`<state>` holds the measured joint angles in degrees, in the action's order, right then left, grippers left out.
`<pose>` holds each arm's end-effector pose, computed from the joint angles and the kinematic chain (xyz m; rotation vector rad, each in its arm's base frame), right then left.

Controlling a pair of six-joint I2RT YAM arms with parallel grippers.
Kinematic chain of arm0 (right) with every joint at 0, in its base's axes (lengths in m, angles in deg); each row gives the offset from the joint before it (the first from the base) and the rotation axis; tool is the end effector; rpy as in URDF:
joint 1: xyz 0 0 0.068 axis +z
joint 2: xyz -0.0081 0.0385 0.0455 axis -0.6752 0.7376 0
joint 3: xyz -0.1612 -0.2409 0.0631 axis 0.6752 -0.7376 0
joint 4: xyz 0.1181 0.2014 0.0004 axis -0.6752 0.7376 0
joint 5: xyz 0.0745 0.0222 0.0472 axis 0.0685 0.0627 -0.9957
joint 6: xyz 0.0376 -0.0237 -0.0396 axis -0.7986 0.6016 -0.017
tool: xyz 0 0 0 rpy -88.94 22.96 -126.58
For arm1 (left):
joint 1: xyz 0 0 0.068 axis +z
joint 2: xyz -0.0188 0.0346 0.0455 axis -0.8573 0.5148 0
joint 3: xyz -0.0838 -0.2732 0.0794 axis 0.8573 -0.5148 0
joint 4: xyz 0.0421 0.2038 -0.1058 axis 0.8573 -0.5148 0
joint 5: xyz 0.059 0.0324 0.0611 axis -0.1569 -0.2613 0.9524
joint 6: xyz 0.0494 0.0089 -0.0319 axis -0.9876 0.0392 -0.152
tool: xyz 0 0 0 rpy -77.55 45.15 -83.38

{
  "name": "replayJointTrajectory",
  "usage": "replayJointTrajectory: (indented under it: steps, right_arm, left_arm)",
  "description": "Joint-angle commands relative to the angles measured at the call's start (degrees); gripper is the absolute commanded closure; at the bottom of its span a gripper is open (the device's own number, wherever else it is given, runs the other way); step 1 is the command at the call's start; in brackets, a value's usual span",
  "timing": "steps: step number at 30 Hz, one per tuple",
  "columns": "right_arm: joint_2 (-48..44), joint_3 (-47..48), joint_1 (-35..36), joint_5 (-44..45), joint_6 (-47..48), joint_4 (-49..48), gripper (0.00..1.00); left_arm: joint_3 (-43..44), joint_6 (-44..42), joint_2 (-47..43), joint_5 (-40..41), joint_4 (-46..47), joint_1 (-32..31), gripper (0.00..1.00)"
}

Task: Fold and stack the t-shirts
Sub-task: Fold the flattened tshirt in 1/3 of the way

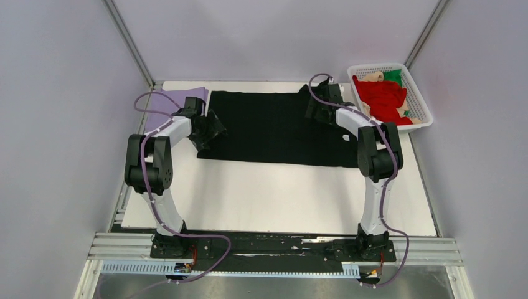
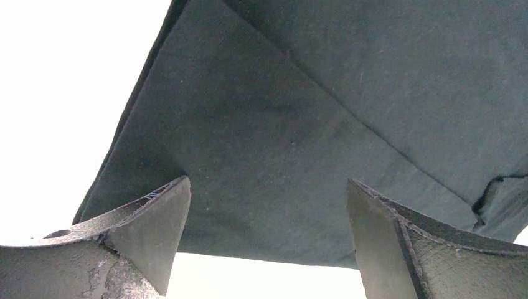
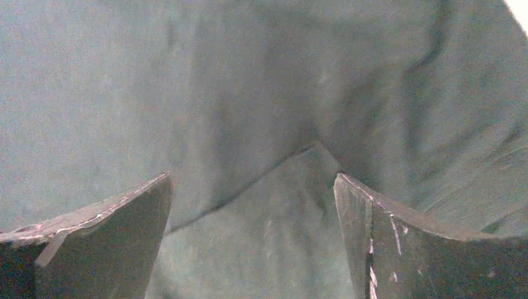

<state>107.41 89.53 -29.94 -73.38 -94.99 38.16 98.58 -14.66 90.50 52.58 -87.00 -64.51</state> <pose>0.4415 0.0933 0.2043 0.2638 2.4402 0.1418 0.3654 -0.0408 0.2103 -0.8715 2.5612 -0.4574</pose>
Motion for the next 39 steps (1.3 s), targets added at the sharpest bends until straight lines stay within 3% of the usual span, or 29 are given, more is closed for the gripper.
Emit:
replayJointTrajectory:
  steps: [1, 11, 19, 25, 39]
  right_arm:
    - [-0.20, 5.83, -1.46, 5.95, 0.21, -5.58, 0.00]
    - [-17.24, -12.25, 2.62, 3.05, -0.90, -4.46, 0.00]
    - [-11.99, -17.12, 2.81, 0.49, -3.55, -1.51, 0.00]
    - [-13.21, -22.76, 2.83, -0.65, -6.35, 1.27, 0.00]
    - [-33.30, -46.26, 8.36, -2.11, -18.50, 15.28, 0.00]
  left_arm:
    - [3.65, -2.15, 0.12, 1.35, 0.43, 0.14, 0.00]
    - [9.20, -2.46, 5.70, -2.27, 1.64, -0.49, 0.00]
    - [12.00, -3.01, 12.55, -4.48, -0.66, -1.90, 0.00]
    - [2.69, -3.77, 8.00, -2.05, -1.22, -2.57, 0.00]
    - [-23.63, -1.68, -14.34, 2.23, -6.61, -6.54, 0.00]
